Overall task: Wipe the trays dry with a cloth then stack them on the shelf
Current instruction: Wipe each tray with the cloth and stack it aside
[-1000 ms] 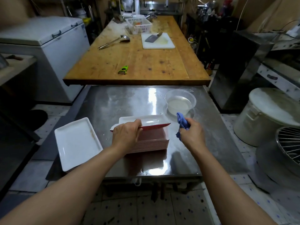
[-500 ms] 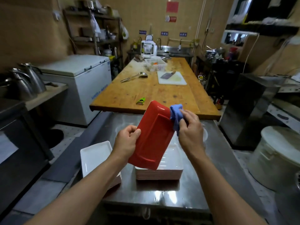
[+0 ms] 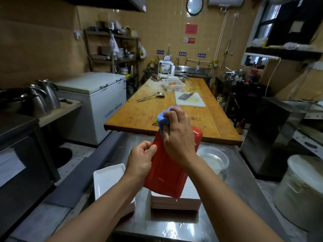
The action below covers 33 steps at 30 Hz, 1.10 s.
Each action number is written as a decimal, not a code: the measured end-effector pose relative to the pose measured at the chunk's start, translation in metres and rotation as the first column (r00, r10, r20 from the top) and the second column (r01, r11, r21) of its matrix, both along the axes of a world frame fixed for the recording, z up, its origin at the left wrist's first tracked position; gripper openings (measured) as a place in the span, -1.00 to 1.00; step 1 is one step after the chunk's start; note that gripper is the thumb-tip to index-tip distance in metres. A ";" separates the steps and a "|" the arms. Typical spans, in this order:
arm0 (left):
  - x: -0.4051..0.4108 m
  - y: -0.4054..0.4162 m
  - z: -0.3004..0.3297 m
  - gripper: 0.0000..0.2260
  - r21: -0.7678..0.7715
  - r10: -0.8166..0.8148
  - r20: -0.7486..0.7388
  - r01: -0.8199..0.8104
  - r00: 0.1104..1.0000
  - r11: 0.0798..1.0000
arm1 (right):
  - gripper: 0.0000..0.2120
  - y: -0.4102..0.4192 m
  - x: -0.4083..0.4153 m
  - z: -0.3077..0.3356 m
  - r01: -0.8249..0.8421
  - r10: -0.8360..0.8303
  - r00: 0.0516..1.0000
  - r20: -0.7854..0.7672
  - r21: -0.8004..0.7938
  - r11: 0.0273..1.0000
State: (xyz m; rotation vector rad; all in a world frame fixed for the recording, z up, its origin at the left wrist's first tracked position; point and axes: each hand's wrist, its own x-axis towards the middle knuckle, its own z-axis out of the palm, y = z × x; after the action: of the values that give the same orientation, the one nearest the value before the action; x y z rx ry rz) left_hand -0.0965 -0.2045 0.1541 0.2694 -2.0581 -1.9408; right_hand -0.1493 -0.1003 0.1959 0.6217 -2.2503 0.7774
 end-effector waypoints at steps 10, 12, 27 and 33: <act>0.011 0.005 0.002 -0.82 0.185 0.054 0.018 -0.056 0.998 0.981 | -0.84 0.035 -0.010 -0.024 0.013 -0.003 0.998 0.065 -0.156 0.988; 0.012 0.003 0.003 -0.82 0.195 0.057 0.013 -0.058 0.998 0.979 | -0.87 0.044 -0.013 -0.030 0.035 0.007 0.987 0.161 -0.256 0.966; -0.031 0.016 0.018 -0.83 0.551 0.134 0.039 -0.133 0.990 0.824 | -0.81 0.048 0.022 -0.048 0.093 0.053 0.935 0.352 -0.384 0.919; -0.045 0.025 0.011 -0.89 0.656 0.121 0.095 -0.153 0.988 0.739 | -0.71 0.074 0.031 -0.040 0.122 0.407 0.791 0.456 -0.771 0.625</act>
State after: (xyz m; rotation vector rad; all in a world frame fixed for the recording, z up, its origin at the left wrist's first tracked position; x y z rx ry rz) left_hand -0.1412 -0.1800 0.1655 0.6028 -1.2296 -2.5137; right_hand -0.1186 -0.0263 0.1564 0.1173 -2.0424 2.1422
